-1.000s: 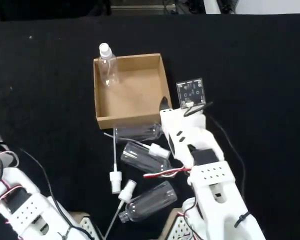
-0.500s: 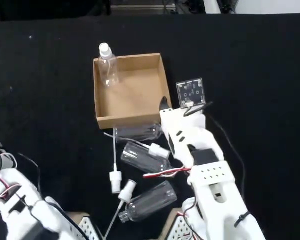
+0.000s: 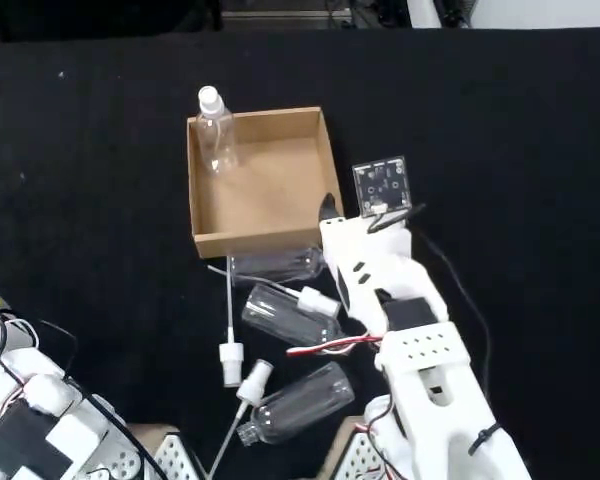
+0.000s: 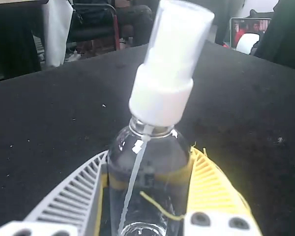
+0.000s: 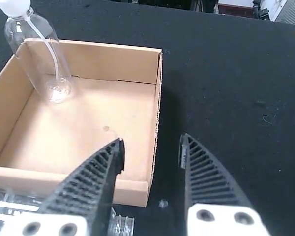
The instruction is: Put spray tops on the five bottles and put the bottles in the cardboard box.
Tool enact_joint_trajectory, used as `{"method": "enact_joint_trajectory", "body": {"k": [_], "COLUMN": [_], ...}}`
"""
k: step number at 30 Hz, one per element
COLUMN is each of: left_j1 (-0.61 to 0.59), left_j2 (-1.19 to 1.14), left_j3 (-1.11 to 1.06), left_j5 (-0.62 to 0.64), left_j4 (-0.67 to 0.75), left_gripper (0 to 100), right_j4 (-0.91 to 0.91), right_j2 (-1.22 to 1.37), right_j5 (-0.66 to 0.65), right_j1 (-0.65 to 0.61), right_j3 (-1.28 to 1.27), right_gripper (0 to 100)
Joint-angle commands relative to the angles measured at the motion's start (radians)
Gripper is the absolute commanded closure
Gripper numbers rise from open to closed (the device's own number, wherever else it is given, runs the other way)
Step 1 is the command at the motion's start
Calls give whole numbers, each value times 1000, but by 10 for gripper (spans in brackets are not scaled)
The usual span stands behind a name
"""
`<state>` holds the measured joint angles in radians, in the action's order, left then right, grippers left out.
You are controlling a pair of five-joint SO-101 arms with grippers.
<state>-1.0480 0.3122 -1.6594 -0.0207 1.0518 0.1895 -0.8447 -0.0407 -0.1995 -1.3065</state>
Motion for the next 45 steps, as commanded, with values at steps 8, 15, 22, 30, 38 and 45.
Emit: {"method": "enact_joint_trajectory", "body": {"k": [8, 15, 22, 30, 38, 45], "left_j1": [-12, -13, -15, -15, -35, -36], "left_j2": [-6, 5, 5, 5, 5, 6], "left_j3": [13, 15, 15, 15, 16, 38], "left_j5": [-8, -9, -9, -9, 0, -6], "left_j4": [25, 29, 26, 29, 31, 43], "left_gripper": [912, 912, 912, 907, 702, 692], "right_j4": [-28, -29, -29, -29, -29, -29], "right_j2": [-28, -28, -28, -28, -28, -28], "right_j5": [2, 2, 2, 0, 0, 0], "right_j1": [-15, -12, -12, -12, -12, -12], "right_j3": [5, 5, 5, 5, 5, 5], "right_gripper": [825, 825, 825, 825, 825, 825]}}
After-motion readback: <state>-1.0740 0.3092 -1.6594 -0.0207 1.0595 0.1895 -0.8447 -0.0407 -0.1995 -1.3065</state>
